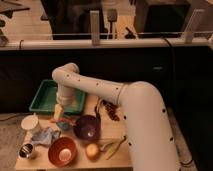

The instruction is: Place pepper in plastic cup

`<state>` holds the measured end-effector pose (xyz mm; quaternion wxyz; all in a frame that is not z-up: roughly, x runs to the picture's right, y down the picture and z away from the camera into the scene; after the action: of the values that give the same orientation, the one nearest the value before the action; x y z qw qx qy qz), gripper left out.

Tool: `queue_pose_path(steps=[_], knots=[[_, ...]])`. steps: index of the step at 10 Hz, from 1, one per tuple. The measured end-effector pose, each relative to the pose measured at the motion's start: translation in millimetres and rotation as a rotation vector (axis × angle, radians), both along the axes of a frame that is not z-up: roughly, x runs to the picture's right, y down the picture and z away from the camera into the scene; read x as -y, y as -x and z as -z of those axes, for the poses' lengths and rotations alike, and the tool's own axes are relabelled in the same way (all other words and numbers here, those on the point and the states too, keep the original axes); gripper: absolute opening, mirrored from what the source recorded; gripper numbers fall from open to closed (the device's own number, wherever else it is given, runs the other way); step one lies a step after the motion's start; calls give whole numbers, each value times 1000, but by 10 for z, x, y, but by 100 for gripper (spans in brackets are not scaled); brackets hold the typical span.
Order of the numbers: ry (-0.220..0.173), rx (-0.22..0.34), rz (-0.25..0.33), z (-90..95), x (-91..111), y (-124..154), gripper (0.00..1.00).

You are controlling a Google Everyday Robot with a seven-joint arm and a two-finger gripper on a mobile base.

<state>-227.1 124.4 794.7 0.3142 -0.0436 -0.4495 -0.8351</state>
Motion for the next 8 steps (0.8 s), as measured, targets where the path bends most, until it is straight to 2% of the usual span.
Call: queue_pose_path(steps=[8], knots=[[-2, 14, -13, 35, 34, -17, 80]])
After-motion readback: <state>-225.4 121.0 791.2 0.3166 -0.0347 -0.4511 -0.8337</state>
